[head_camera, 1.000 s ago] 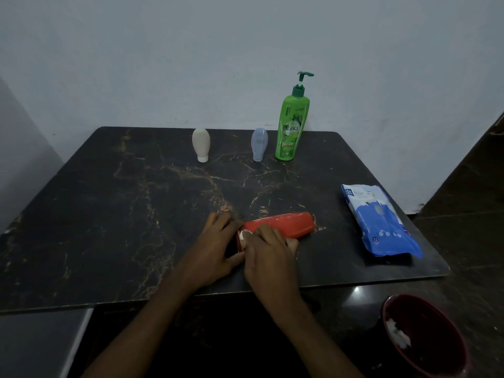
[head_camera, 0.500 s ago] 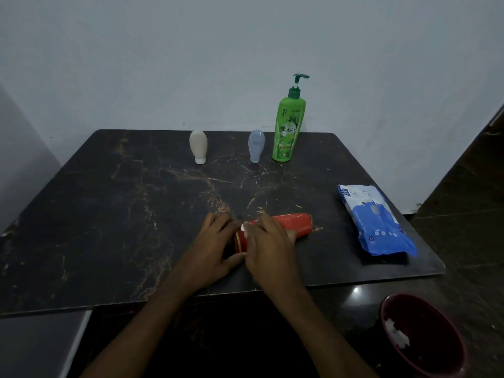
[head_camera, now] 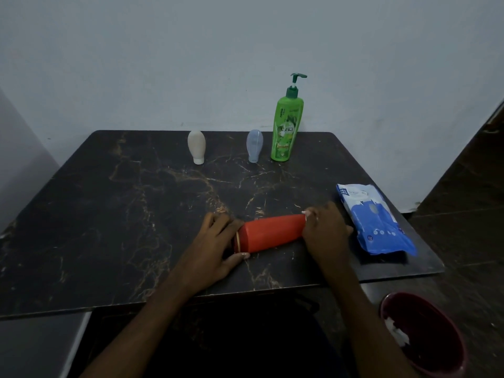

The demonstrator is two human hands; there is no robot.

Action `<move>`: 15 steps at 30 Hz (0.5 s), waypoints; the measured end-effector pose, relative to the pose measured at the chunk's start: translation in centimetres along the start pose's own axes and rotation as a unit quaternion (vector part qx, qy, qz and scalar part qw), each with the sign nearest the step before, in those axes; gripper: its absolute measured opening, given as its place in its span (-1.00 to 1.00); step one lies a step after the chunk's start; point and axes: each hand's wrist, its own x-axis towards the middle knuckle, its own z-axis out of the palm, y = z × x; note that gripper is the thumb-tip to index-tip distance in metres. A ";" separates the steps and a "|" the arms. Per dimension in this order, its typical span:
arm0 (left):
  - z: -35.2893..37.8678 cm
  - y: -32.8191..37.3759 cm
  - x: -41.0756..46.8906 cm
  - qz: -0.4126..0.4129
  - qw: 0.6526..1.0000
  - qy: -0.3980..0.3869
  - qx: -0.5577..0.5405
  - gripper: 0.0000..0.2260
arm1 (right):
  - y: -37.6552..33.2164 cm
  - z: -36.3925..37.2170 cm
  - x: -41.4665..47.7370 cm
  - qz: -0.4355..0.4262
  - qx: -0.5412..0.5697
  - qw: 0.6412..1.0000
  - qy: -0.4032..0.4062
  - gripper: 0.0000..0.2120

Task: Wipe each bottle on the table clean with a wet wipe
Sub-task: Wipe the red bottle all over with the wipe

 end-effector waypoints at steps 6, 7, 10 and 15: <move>-0.1 0.2 -0.1 -0.005 1.000 -0.006 -0.003 -0.45 | -6.7 2.1 -4.2 -0.132 0.007 0.991 0.000 -0.81; -0.1 0.2 -0.1 -0.009 1.000 -0.010 -0.008 -0.45 | -7.8 2.6 -5.3 -0.170 0.003 0.986 0.002 -0.83; -0.1 0.1 -0.2 -0.013 1.000 -0.013 -0.015 -0.47 | -8.8 3.6 -6.9 -0.212 0.016 0.977 0.033 -0.84; 0.0 0.0 0.0 -0.013 1.000 -0.007 -0.009 -0.44 | -4.5 2.1 -3.4 -0.142 -0.032 0.989 0.030 -0.67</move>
